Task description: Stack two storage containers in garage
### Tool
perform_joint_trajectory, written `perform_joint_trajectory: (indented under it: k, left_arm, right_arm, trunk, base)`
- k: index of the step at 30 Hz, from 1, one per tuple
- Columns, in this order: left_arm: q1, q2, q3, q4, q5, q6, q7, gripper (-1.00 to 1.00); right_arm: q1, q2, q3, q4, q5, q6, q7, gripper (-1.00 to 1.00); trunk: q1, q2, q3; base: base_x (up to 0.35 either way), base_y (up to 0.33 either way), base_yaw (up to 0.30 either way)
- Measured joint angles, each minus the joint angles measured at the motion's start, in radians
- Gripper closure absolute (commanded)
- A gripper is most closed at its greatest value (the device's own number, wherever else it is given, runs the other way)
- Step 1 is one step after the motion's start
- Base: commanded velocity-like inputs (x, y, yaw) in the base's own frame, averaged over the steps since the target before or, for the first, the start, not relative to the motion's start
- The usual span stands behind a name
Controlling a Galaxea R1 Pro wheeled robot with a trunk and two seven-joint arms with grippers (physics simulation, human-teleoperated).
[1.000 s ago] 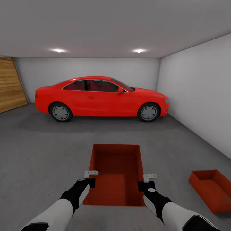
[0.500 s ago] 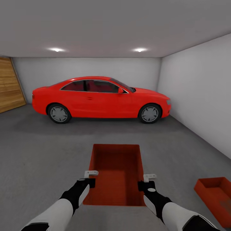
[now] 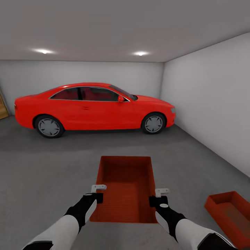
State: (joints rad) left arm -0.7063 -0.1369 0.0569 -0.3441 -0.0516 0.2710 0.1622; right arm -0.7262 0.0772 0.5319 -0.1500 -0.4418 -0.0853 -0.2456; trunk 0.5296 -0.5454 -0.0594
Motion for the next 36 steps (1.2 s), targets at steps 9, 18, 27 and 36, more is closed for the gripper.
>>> perform_joint_trajectory:
  k: [9,18,27,36]
  left_arm:
    - [0.000,0.000,0.000,0.000,0.000,0.000,0.000,1.00]
    - [0.000,0.000,0.000,0.000,0.000,0.000,0.000,1.00]
    - [0.000,0.000,0.000,-0.001,0.000,0.000,0.000,1.00]
    - [0.000,0.000,0.000,0.000,0.000,0.000,0.000,1.00]
  right_arm:
    - [0.000,0.000,0.000,0.000,0.000,0.000,0.000,1.00]
    - [0.000,0.000,0.000,0.000,0.000,0.000,0.000,1.00]
    - [0.000,0.000,0.000,0.000,0.000,-0.001,0.000,1.00]
    - [0.000,0.000,0.000,0.000,0.000,0.000,0.000,1.00]
  trunk:
    - [0.000,0.000,0.000]
    - [0.000,0.000,0.000]
    - [0.000,0.000,0.000]
    - [0.000,0.000,0.000]
  base:
    - [0.321,0.000,-0.287]
    - [0.322,0.000,-0.287]
    - [0.321,0.000,-0.286]
    - [0.322,0.000,-0.268]
